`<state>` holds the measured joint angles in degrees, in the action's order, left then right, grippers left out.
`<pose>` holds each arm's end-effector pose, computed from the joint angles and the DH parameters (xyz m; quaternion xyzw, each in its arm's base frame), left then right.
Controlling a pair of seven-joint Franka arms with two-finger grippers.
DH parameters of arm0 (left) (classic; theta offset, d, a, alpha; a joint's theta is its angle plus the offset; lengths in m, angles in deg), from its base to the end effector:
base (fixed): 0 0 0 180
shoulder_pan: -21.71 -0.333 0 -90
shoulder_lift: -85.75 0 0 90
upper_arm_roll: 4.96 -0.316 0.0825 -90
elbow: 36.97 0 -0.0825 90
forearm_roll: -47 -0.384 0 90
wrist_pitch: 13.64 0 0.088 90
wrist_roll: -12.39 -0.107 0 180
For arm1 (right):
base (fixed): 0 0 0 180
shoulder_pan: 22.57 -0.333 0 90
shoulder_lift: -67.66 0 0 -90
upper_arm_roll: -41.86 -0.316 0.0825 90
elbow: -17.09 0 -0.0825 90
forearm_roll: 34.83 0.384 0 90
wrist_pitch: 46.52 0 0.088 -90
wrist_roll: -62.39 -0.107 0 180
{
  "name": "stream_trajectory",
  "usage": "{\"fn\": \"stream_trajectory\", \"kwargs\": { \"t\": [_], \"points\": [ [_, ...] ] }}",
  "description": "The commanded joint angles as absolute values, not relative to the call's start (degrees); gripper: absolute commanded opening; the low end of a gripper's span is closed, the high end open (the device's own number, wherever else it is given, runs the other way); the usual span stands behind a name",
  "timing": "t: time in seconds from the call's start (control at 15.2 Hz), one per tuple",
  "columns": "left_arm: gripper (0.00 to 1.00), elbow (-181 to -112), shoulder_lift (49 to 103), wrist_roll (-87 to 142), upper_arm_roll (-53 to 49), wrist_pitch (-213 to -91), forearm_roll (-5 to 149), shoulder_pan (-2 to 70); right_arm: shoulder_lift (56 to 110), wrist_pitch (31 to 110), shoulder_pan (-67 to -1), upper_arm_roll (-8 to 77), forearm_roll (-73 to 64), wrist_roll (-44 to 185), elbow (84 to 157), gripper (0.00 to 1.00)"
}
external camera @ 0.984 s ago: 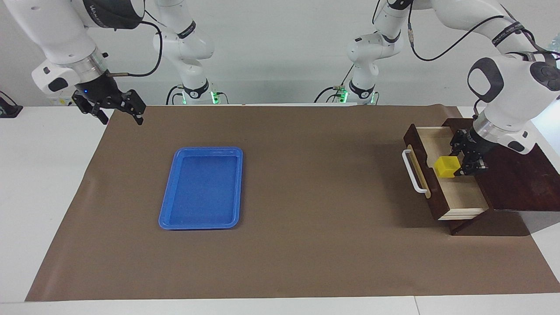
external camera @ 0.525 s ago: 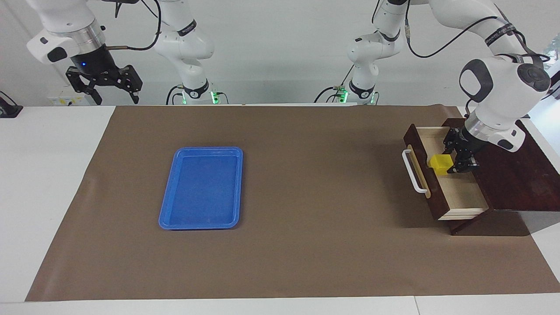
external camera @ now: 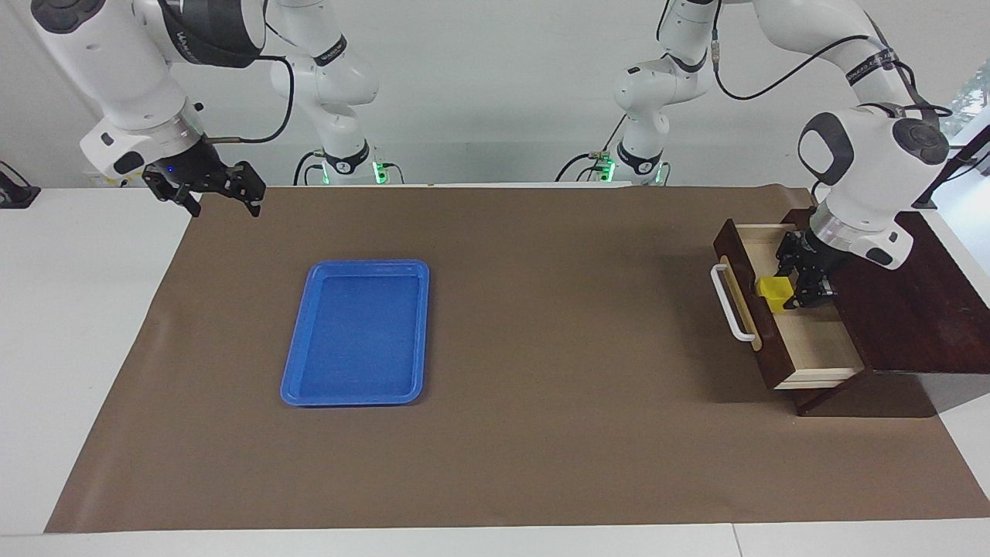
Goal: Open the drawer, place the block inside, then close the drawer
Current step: 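Open the left gripper to release the block in the drawer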
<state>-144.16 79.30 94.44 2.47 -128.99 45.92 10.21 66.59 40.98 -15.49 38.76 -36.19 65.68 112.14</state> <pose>0.5916 0.0455 0.4555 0.7329 0.6802 0.0128 0.0087 0.5393 -0.0399 0.5899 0.9983 -0.0059 -0.0572 0.0088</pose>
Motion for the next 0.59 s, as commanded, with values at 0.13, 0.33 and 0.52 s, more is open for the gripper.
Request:
{"fn": "stream_trajectory", "kwargs": {
  "t": [0.13, 0.33, 0.52],
  "points": [
    [0.88, -147.1, 81.71, 94.13, 2.86, -131.23, 46.82, 8.88, 66.43, 39.71, -14.31, 37.99, -36.5, 63.62, 111.41, 1.0],
    [1.0, -146.58, 81.53, 94.05, 2.86, -131.15, 46.82, 8.88, 67.4, 37.77, -14.05, 37.99, -36.41, 63.62, 109.2, 1.0],
    [1.0, -143.07, 80.57, 94.66, 2.95, -129.31, 46.82, 9.75, 67.4, 37.77, -14.04, 37.99, -36.33, 63.62, 109.29, 1.0]
  ]
}}
